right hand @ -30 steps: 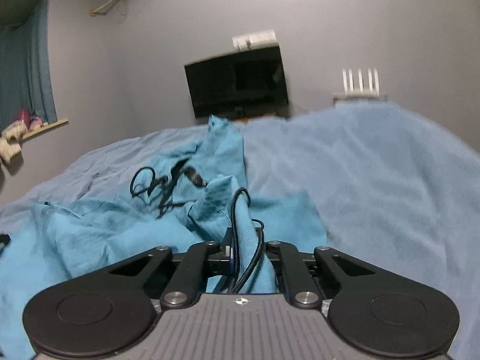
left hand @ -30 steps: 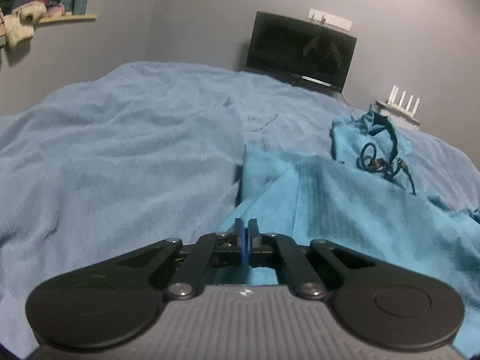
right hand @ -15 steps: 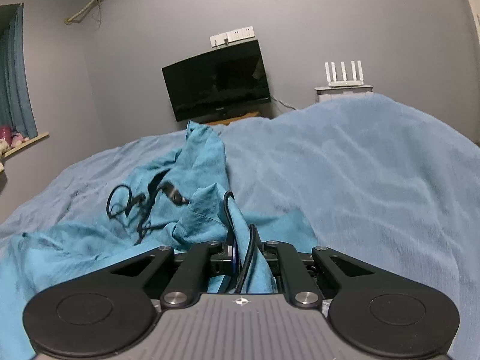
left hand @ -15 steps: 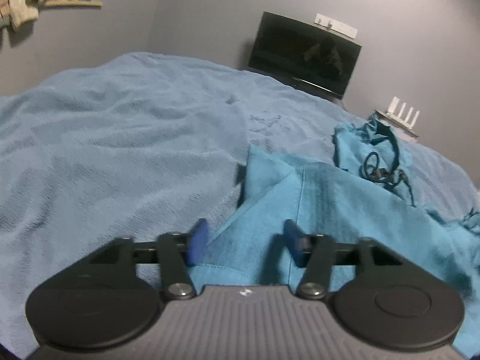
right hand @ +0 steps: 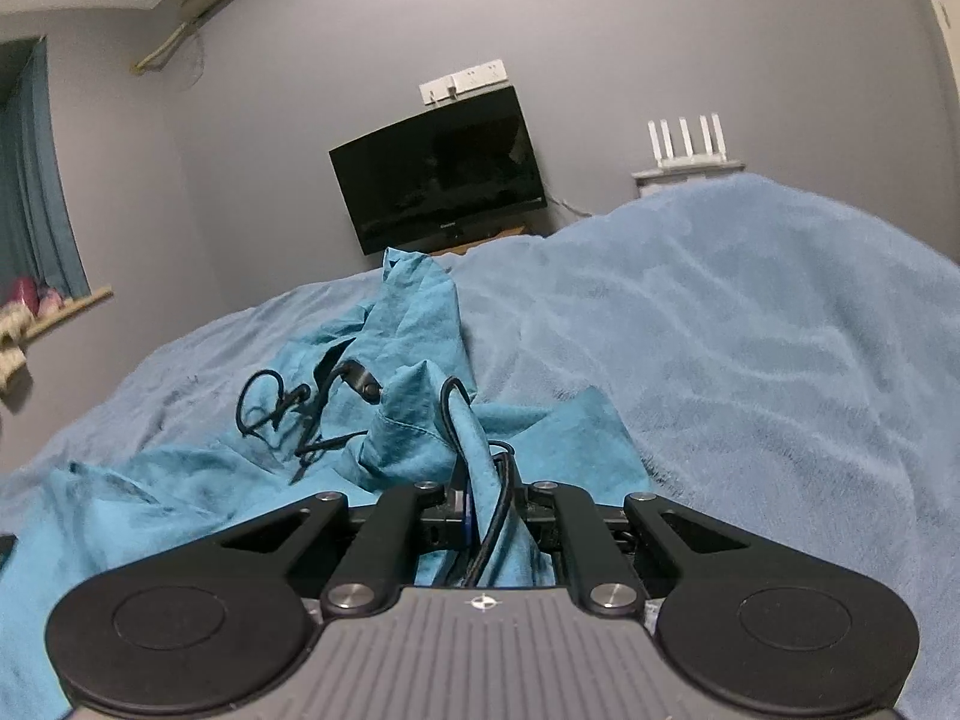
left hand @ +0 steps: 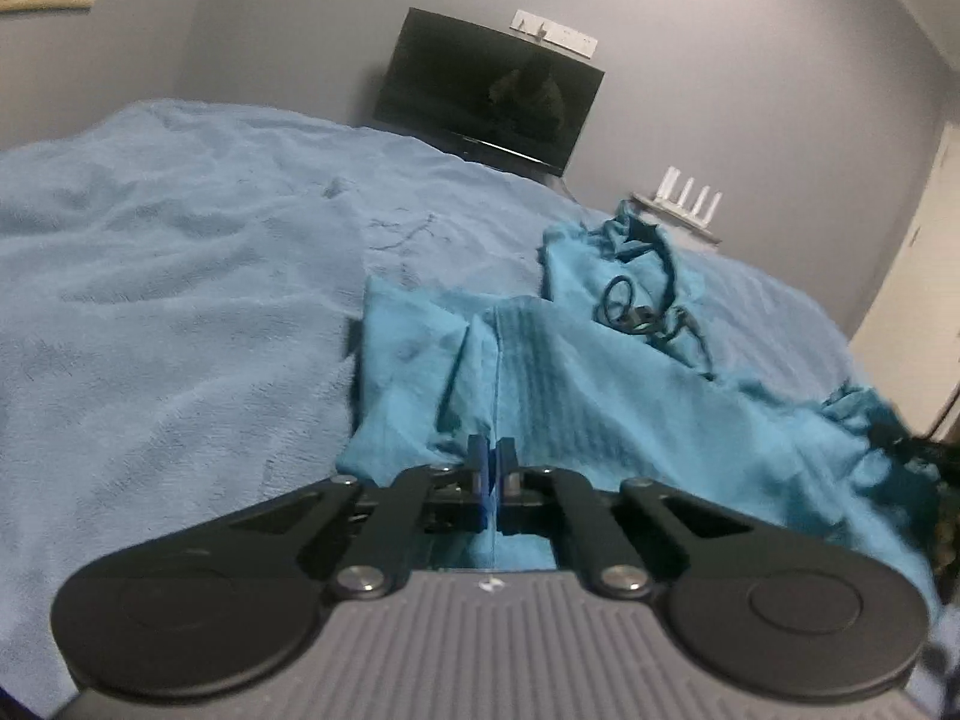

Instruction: Fold large clothes

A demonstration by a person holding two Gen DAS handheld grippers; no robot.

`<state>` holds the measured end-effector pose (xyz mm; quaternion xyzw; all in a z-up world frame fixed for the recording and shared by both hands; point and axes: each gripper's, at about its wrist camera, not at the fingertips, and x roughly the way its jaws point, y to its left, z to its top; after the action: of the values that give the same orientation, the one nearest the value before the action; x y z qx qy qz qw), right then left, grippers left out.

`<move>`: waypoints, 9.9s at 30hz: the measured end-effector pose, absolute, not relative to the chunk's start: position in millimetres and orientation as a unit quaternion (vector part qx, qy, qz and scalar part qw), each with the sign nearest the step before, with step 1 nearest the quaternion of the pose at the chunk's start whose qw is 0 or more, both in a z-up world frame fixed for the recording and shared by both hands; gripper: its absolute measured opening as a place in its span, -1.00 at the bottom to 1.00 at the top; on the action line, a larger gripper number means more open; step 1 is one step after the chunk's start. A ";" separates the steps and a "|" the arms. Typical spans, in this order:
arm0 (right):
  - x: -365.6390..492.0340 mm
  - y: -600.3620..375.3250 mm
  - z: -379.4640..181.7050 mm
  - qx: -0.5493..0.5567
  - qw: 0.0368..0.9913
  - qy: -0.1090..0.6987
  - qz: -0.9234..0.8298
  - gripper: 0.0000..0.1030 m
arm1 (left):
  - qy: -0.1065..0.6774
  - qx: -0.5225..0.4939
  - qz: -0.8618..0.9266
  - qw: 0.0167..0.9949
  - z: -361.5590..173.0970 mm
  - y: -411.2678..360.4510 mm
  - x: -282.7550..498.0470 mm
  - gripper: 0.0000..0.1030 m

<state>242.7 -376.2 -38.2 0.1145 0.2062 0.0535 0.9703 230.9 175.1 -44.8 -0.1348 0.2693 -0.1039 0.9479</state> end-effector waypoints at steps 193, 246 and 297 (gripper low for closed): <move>367.0 -298.7 -1.1 -0.051 0.960 0.264 0.082 0.42 | 0.298 0.014 0.020 0.954 -63.9 66.4 247.5 0.48; 246.0 -318.1 -54.8 -0.009 0.948 0.249 0.198 -0.79 | 0.305 0.040 -0.008 0.951 -69.8 61.2 218.4 0.98; 210.1 -236.4 -28.6 -0.031 0.945 0.290 0.145 -0.35 | 0.272 0.045 -0.209 0.938 -30.5 -35.5 177.4 0.31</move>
<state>210.1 -236.4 -28.6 -0.0313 0.2904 0.1452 0.9453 177.4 -35.5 -30.5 0.0447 0.2715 -0.2089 0.9384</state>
